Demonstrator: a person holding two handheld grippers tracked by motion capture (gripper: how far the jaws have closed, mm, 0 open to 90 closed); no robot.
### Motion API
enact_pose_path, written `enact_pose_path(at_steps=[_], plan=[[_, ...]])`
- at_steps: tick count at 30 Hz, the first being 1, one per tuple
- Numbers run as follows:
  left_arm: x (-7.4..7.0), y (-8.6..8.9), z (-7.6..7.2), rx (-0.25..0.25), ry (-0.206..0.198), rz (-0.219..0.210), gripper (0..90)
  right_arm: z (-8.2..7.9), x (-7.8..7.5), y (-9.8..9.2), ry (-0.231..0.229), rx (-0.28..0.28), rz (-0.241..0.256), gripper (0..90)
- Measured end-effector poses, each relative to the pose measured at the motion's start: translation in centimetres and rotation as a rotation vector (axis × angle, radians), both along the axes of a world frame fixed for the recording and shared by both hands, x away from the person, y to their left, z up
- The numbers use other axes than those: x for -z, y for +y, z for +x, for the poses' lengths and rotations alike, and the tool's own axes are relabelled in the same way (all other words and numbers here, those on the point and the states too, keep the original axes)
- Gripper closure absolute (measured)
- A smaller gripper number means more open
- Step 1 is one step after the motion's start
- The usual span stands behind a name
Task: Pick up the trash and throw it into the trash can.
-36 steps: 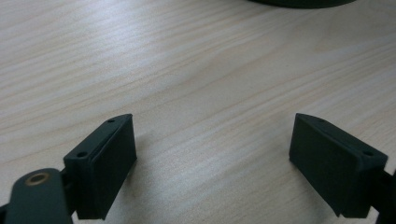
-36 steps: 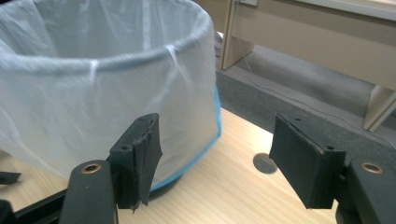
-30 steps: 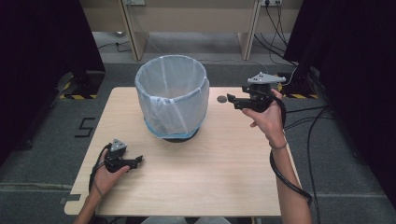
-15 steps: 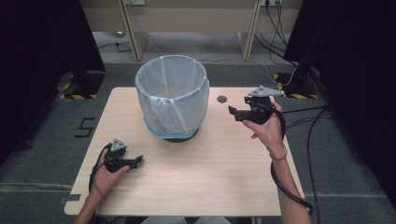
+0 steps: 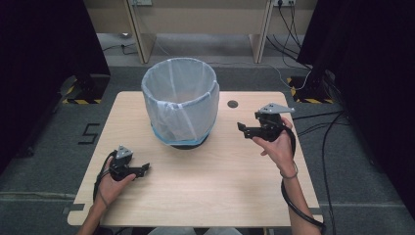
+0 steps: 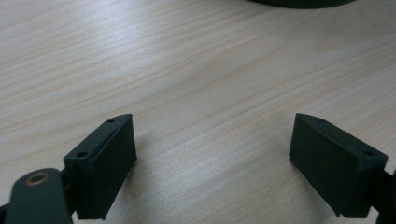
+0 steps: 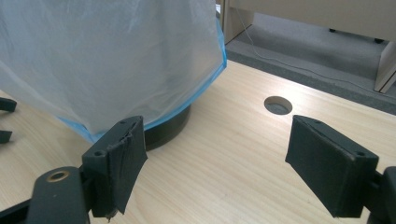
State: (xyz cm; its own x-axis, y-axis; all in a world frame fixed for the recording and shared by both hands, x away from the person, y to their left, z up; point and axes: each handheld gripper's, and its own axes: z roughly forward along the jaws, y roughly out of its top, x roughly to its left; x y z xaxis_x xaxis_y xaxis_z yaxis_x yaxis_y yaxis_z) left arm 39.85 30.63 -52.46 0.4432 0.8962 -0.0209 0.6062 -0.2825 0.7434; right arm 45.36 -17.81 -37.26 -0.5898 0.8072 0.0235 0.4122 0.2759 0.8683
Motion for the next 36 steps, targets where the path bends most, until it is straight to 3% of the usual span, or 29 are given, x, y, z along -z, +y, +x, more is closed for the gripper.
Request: enact_pose_path(at_steps=[11,36], plan=[[0.0,0.0,0.0,0.000,0.000,0.000,13.9,-0.8,2.0,0.4,0.012,-0.003,-0.019,20.5],[0.0,0.0,0.0,-0.002,-0.002,-0.003,13.9,-2.0,6.6,1.1,0.059,0.000,-0.004,21.2]])
